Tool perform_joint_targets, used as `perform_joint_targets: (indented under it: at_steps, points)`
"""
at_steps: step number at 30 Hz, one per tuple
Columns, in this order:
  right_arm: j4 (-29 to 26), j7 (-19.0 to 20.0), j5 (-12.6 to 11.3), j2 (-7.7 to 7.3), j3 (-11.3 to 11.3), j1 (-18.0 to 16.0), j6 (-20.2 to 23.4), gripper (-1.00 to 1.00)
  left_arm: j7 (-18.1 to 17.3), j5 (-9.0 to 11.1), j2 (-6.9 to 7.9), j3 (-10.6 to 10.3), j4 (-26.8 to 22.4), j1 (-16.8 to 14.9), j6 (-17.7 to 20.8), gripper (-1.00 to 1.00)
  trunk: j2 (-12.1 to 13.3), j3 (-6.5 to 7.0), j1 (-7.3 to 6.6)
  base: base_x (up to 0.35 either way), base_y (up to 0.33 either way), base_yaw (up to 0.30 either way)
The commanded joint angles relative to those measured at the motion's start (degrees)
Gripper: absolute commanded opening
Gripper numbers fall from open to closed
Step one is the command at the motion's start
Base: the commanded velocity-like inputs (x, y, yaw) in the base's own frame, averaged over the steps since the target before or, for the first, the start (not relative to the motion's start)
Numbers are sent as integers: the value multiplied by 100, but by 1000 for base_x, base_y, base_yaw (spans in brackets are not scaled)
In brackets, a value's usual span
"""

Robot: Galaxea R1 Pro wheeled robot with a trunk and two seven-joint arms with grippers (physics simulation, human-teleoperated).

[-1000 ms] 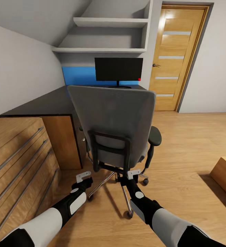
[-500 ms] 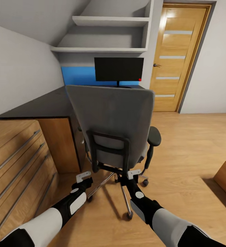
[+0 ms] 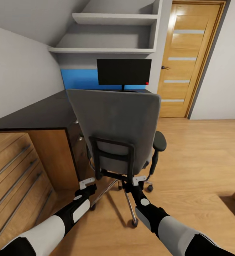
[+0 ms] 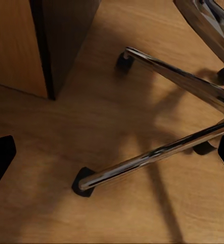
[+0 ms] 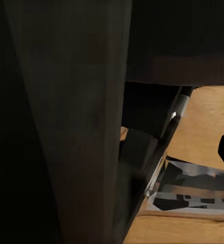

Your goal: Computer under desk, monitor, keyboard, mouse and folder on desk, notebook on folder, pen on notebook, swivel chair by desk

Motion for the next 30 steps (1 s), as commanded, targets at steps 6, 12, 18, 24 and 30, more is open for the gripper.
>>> perform_joint_targets:
  at_steps: [6, 12, 18, 24, 30]
  points:
    - [-1, -50, -17, 0, 36, -9, -20, 100, 31, 60, 3, -46, 2, -9, -33, 100, -2, -4, 2, 321, 0, 0]
    - [-1, -50, -17, -3, 36, -9, -20, 100, 29, 60, 3, -50, 4, -6, -36, 100, -2, -4, 2, 321, 0, 0]
    - [-1, -50, -17, -9, 34, -9, -20, 100, 29, 60, 3, -46, 5, -7, -36, 100, -2, -4, 2, 321, 0, 0]
    - [-1, -50, -17, -9, 32, -9, -20, 100, 23, 60, 11, -43, 5, -6, -36, 100, -2, -4, 2, 321, 0, 0]
    - [-1, -50, -17, -14, 33, -9, -20, 100, 22, 61, 12, -43, 7, -5, -36, 100, -2, -4, 2, 321, 0, 0]
